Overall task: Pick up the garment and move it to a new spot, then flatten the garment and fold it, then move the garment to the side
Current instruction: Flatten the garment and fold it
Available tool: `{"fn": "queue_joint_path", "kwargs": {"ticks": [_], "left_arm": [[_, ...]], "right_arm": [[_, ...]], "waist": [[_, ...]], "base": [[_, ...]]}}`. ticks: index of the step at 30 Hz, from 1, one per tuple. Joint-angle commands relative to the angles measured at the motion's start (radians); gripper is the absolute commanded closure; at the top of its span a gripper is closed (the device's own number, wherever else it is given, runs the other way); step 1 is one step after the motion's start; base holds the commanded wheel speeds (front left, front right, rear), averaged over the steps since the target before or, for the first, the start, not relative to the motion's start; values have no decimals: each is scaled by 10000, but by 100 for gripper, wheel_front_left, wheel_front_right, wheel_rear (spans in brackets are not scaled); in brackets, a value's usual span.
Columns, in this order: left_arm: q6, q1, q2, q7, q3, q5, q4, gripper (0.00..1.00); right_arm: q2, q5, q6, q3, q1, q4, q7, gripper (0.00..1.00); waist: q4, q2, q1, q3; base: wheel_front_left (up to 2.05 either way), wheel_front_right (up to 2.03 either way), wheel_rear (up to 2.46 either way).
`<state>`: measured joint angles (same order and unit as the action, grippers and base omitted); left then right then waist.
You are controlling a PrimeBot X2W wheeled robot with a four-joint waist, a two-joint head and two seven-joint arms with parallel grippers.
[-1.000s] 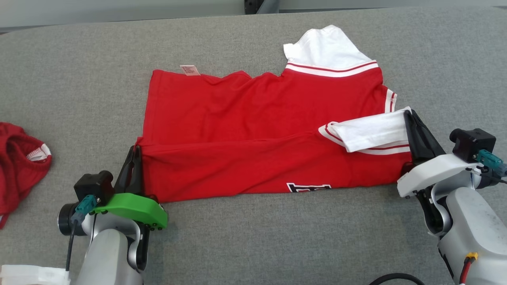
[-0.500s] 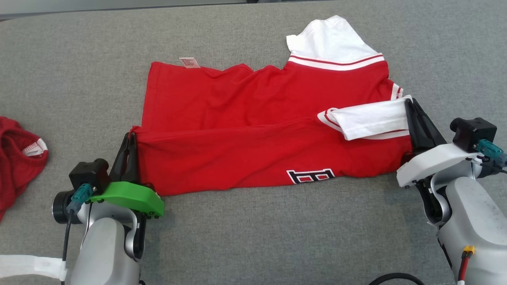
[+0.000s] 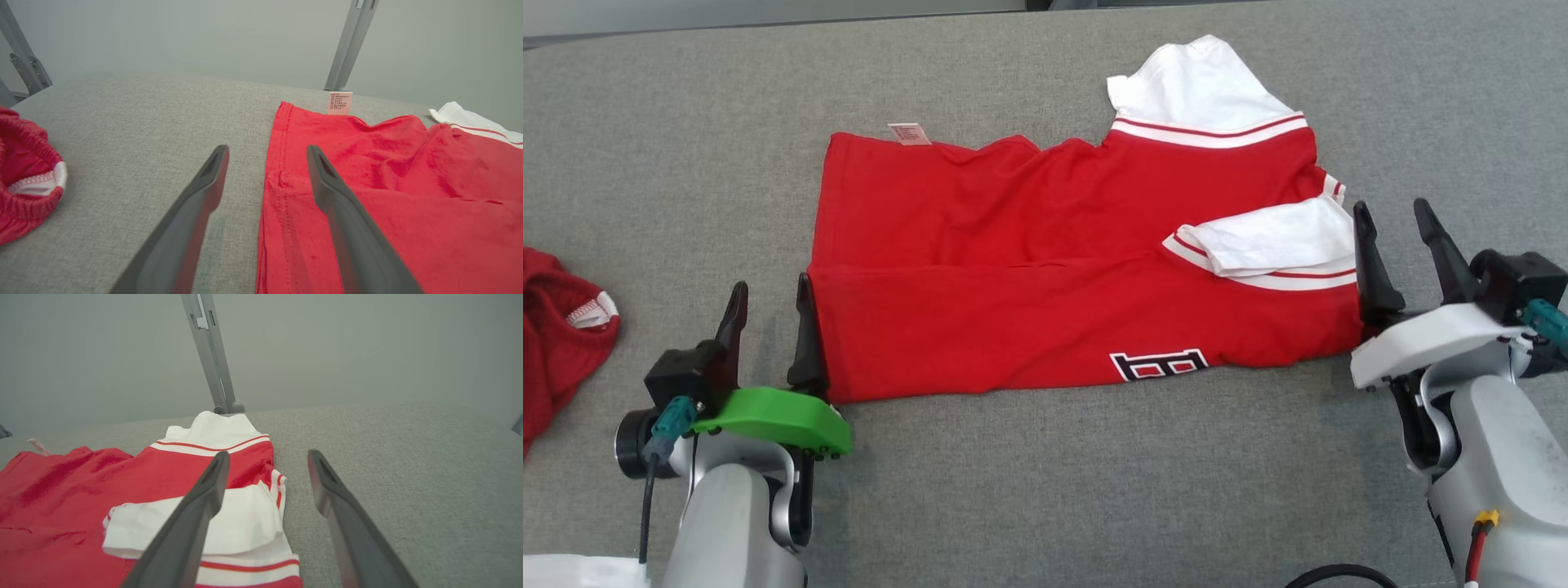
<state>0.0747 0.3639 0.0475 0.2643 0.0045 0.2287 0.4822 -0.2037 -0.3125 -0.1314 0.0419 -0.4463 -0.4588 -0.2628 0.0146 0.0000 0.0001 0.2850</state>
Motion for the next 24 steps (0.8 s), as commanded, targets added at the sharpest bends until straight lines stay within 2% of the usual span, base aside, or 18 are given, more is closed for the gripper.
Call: {"fn": "queue_joint_path", "kwargs": {"ticks": [1,11,24], "left_arm": [[-50,-227,55,-1,10,-48,-102,0],[-185,-1342,55,-1,-447,301,-417,0],[-236,-1703,55,-1,-641,403,-452,0]], "right_arm": [[31,60,14,-46,332,95,-28,0],[252,217,14,76,1841,16,-28,0],[413,-144,14,-98,1888,-331,-28,0]], "waist": [[-35,0,-1,-94],[-281,0,-1,-454],[-147,0,-1,-676]], "base": [[0,0,0],[0,0,0],[0,0,0]]}}
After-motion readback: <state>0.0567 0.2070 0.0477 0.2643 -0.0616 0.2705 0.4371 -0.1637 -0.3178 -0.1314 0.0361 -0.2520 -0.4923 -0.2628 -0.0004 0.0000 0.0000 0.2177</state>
